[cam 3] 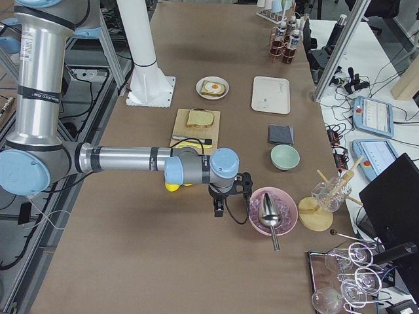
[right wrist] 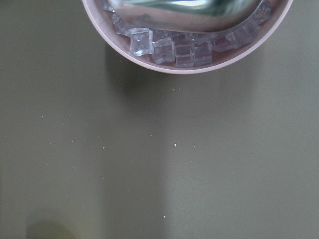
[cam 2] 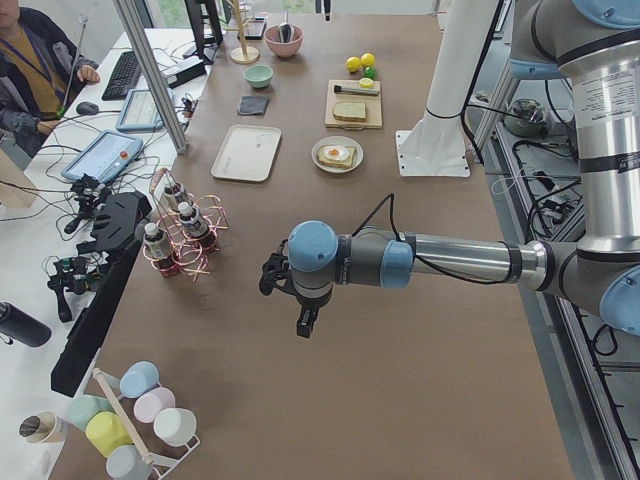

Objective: Make sandwich and place on tray

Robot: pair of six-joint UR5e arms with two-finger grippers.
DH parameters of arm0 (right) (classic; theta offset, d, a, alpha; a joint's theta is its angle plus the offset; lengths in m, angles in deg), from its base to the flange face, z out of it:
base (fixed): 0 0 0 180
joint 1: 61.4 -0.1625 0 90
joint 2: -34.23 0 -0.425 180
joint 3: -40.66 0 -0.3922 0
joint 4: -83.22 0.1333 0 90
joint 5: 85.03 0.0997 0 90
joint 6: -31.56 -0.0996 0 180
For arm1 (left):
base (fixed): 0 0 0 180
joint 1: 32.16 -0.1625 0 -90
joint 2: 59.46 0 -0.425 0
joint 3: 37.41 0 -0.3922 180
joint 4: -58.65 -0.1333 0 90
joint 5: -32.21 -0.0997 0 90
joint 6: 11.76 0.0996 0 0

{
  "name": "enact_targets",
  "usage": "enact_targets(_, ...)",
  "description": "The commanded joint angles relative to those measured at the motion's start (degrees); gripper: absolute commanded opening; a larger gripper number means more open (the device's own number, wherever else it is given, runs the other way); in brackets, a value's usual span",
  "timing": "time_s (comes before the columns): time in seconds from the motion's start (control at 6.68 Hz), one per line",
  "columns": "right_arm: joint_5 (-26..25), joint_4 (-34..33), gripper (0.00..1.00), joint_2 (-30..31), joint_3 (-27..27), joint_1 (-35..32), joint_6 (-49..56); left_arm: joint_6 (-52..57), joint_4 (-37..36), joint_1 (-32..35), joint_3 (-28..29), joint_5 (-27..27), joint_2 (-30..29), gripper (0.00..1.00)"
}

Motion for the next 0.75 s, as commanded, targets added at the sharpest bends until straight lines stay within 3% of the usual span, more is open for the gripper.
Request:
enact_targets(0.0,1.2,-0.1,1.0,-0.5,0.8,0.0,0.0,0.1,0.1,-0.4,-1.2,-0.2,1.0,0.98)
enact_targets(0.3,2.4,0.4,1.0,2.1,3.6,-2.0,0.7,-0.8,0.1,-1.4,-4.0,0.2,4.7,0.98)
enact_targets(0.6,4.8,0.5,1.0,4.7,6.2,-3.9,0.7,-7.5,0.5,-1.5,-3.9,0.2,4.8,0.98)
